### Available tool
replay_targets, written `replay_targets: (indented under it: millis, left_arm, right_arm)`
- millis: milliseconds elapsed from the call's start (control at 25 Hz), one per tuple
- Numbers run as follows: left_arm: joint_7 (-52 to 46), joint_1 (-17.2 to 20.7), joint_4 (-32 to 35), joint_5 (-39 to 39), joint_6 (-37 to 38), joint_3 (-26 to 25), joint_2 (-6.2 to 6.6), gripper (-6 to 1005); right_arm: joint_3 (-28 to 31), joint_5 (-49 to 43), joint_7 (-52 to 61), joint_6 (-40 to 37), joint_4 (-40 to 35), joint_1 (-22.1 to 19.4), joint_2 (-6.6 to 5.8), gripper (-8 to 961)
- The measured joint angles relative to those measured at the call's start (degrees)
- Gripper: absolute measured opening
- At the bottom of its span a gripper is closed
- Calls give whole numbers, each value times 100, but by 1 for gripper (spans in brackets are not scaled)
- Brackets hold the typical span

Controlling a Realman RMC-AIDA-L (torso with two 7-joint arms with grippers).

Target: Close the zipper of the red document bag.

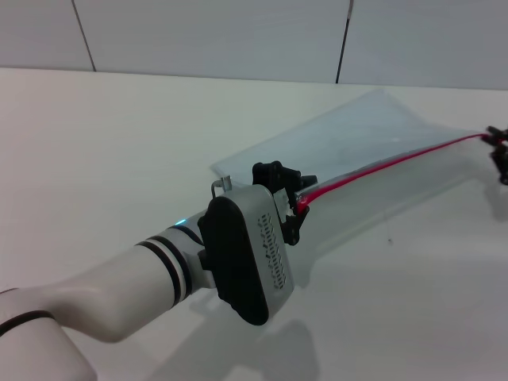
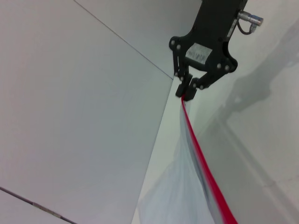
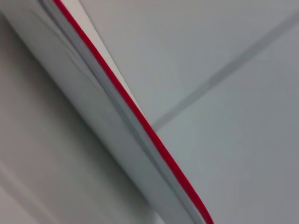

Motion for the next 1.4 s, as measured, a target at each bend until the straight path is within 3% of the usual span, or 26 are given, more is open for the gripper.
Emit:
replay_targets:
  millis: [120,240,560,960,1200,1400]
  left_arm:
    - [6,-3,-9,5,-20,1,-4,32]
    - [31,-5,-60,16,-121,-3,-9,31]
    - [-11,3,-404,-298,-1128,-10,-21,30]
    - [-136,-41,-1017,-1904,-3217,-29,-10,370]
    - [-1389,-210,-1452,-2443,-3913,-271,78,609]
    - [-3102,-445,-2370,-2404,-4930,-454,153,701]
  right_arm:
    - [294,243,2,-295,2,3,1,87]
    - [454,1104,0,-371,47,-63,1,111]
    - [487,2560,2,190,511,-455,2,174]
    - [518,4053,12,2530,1582,-1174,-7,658]
    - [554,4152,101,3008,2021,-1259,-5,882]
    - [615,4157,801,2976,2124,-1248,-7,885]
